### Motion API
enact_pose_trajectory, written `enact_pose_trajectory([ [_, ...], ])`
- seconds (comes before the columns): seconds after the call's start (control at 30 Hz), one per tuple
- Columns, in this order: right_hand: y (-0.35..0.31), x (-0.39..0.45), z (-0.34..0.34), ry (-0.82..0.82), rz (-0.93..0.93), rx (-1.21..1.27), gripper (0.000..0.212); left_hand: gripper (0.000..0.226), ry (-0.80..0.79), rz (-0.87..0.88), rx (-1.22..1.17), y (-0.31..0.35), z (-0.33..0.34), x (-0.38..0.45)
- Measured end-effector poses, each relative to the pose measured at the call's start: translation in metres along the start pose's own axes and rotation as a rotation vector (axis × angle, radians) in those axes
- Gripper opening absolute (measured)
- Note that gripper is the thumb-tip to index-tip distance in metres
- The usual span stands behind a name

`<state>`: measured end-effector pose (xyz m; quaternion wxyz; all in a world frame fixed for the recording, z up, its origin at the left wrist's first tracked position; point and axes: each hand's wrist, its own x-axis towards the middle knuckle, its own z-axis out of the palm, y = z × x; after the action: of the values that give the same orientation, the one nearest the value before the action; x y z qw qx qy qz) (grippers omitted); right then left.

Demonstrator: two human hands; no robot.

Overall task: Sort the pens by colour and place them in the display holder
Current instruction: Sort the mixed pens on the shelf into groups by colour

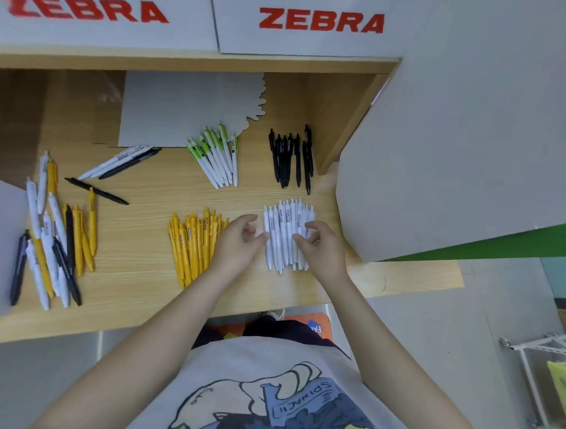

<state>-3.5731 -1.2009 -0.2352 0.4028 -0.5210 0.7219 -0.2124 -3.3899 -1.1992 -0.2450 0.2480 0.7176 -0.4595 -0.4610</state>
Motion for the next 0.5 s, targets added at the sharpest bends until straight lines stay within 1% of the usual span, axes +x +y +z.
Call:
enact_pose_trajectory([
  [0.07, -0.018, -0.005, 0.008, -0.048, -0.037, 0.046, 0.03, 0.032, 0.124, 0.107, 0.04, -0.007, -0.026, -0.011],
  [0.13, -0.039, -0.009, 0.022, -0.115, -0.077, 0.081, 0.026, 0.03, 0.25, 0.172, 0.114, -0.026, -0.059, -0.02],
  [0.23, -0.076, -0.007, 0.057, -0.224, -0.15, 0.057, 0.023, 0.043, 0.422, 0.167, 0.26, -0.069, -0.115, -0.029],
  [0.3, -0.102, -0.003, 0.09, -0.29, -0.208, 0.02, 0.023, 0.053, 0.509, 0.099, 0.378, -0.1, -0.152, -0.032],
  [0.4, -0.14, 0.002, 0.149, -0.37, -0.331, -0.084, 0.027, 0.068, 0.536, -0.061, 0.504, -0.141, -0.2, -0.036],
  [0.5, -0.171, 0.009, 0.207, -0.452, -0.437, -0.197, 0.031, 0.08, 0.463, -0.09, 0.617, -0.176, -0.231, -0.031],
])
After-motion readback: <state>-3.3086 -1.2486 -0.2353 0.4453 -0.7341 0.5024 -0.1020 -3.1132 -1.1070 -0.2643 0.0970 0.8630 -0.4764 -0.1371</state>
